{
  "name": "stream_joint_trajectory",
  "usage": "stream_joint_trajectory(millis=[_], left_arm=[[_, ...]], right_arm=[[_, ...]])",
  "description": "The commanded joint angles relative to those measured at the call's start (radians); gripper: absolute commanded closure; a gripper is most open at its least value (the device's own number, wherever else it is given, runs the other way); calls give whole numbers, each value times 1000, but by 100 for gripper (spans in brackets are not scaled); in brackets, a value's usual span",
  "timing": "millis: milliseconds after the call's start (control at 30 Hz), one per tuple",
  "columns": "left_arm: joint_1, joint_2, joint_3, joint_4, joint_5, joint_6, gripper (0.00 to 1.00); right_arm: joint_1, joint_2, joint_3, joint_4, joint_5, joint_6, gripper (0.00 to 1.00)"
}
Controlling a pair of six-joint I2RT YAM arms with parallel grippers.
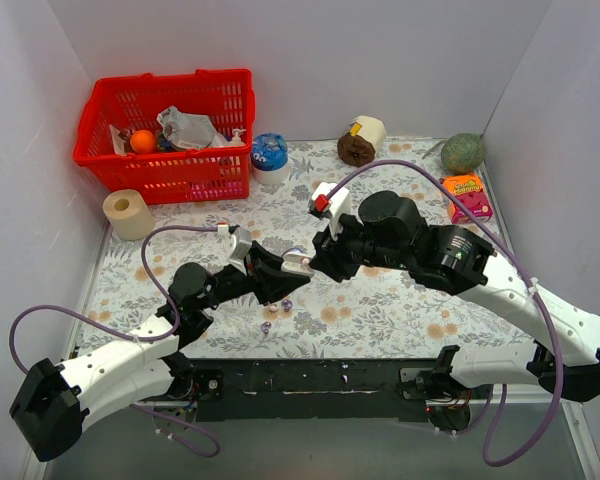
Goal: Insert the wireless bluetooth earbuds into the charging case
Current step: Place the earbud in the charging case.
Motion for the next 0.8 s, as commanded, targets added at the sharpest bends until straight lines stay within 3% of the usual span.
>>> stream_joint_trajectory(millis=[0,767], left_arm=[[-4,-3,40,15,1,2,100],[-4,2,56,15,7,2,100]], right_arm=[[4,8,-4,32,11,-5,57],[4,25,-24,15,13,2,61]])
